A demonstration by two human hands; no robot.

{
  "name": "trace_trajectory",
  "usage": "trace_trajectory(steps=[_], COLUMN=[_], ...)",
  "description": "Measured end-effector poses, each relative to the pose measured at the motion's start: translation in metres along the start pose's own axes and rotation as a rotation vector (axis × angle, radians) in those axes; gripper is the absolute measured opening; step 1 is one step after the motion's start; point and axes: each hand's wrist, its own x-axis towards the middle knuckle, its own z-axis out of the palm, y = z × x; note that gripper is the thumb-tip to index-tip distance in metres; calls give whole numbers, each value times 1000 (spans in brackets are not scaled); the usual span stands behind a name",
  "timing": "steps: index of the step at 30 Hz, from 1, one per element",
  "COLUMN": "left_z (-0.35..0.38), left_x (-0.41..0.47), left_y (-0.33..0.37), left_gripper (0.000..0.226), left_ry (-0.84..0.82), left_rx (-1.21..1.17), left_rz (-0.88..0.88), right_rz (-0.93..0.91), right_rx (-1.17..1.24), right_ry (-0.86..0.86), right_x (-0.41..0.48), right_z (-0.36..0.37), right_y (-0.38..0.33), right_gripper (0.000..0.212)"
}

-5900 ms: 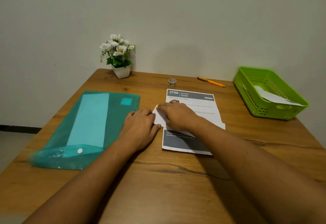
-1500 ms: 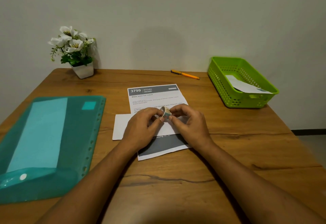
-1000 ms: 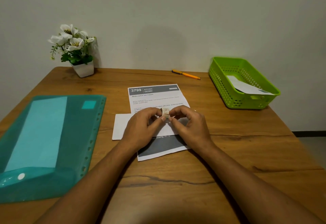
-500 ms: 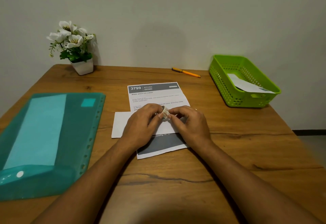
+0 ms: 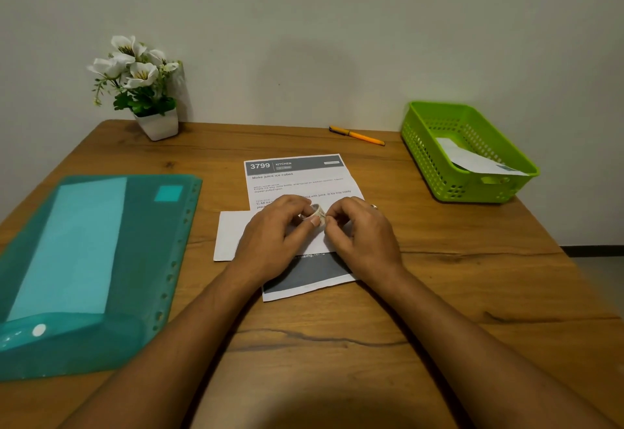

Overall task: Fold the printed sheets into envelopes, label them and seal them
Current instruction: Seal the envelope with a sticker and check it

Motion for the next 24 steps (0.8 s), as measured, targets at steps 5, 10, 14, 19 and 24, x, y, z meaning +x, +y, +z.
trace_trajectory(steps=[5, 10, 14, 19, 24], left_z=[1, 1, -1, -1, -1], left_x=[0, 1, 1, 1, 1], left_y=[0, 3, 2, 1, 5], left_gripper=[17, 28, 28, 29, 27], left_ry=[21, 36, 29, 56, 79], left_rx=[-6, 24, 39, 12, -11], left_rz=[-39, -61, -20, -25, -34], right_rz=[7, 79, 113, 173, 186], right_rx=[31, 91, 119, 166, 190], right_ry=[-13, 18, 33, 79, 93], right_x=[0, 1, 2, 4, 4], right_z=[0, -1, -1, -1, -2], right_y=[-1, 0, 1, 4, 4], right_gripper=[6, 7, 9, 10, 11])
